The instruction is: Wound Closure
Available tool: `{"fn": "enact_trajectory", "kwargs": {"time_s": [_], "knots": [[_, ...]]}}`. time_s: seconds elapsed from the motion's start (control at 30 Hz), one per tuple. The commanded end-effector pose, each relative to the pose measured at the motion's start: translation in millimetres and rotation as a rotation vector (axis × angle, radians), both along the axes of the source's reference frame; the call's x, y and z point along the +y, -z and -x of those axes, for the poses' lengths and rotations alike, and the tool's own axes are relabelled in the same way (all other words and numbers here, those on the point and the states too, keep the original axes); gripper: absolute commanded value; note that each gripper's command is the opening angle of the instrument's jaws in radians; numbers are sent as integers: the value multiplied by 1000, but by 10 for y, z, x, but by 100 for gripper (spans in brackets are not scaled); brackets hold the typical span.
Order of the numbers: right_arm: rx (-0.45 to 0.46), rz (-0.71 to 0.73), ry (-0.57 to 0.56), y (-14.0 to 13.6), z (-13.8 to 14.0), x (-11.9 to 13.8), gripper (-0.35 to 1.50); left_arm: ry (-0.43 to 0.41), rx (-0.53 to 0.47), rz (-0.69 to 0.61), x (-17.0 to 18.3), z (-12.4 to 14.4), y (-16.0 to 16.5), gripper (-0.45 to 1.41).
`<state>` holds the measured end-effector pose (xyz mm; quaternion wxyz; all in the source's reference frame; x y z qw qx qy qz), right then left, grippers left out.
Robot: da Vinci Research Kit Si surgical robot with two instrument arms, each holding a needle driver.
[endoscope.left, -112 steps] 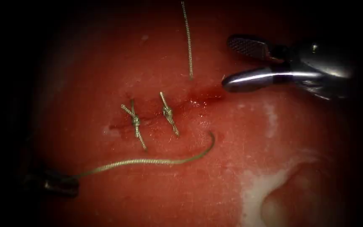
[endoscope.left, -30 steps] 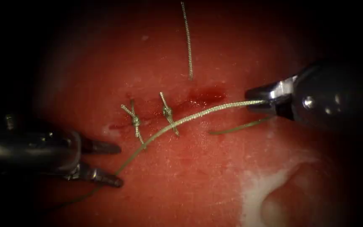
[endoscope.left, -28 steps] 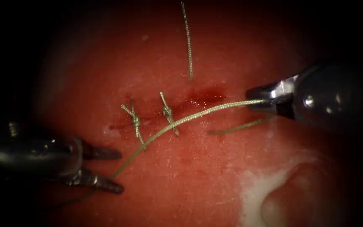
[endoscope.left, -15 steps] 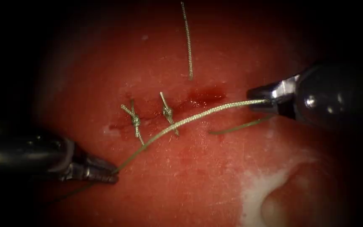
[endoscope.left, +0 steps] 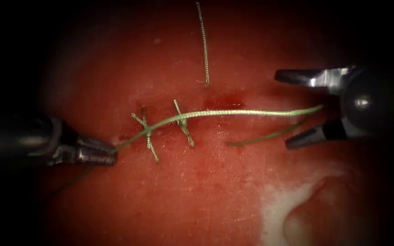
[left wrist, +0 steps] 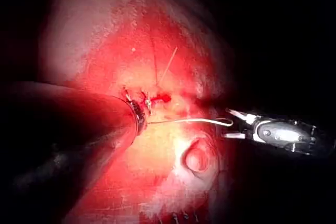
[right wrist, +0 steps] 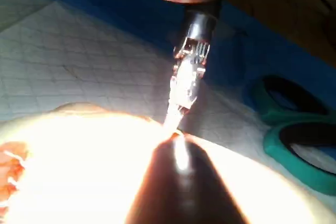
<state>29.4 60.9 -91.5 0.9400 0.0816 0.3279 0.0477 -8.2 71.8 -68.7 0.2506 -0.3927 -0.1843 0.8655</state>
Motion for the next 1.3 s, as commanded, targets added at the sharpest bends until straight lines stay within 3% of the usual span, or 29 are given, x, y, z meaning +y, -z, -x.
{"fn": "enact_trajectory", "kwargs": {"time_s": [0.03,0.1,0.13,0.17,0.2,0.23,0.27,0.43,0.5,0.67,0.93,1.13,1.3], "knots": [[16,-14,-13,4,1,3,140,-7,5,23,-1,5,-4,-35],[108,-78,-28,14,18,10,141,-34,20,96,5,4,3,-35],[146,-89,-31,16,24,13,135,-41,24,113,6,4,5,-35],[201,-97,-45,19,33,20,116,-54,39,157,10,4,10,-35],[241,-100,-55,20,39,28,81,-57,43,167,12,5,12,-35],[276,-112,-66,22,47,44,-18,-74,51,205,17,6,16,-35],[286,-109,-81,21,49,52,-35,-73,53,212,18,7,18,-35],[314,-84,-107,-17,39,73,-35,-49,36,225,26,19,27,-35],[377,-64,-82,-62,18,57,-35,-35,20,222,32,25,27,-35],[417,-100,-20,-105,-28,21,-35,12,-11,235,54,37,13,-35],[465,-100,-8,-90,-43,9,-35,45,10,255,71,45,-31,-35],[522,-114,-94,-85,-53,10,-35,54,6,247,44,91,-69,-35],[531,-137,-130,-84,-62,6,-35,70,-2,234,50,98,-64,-35]]}}
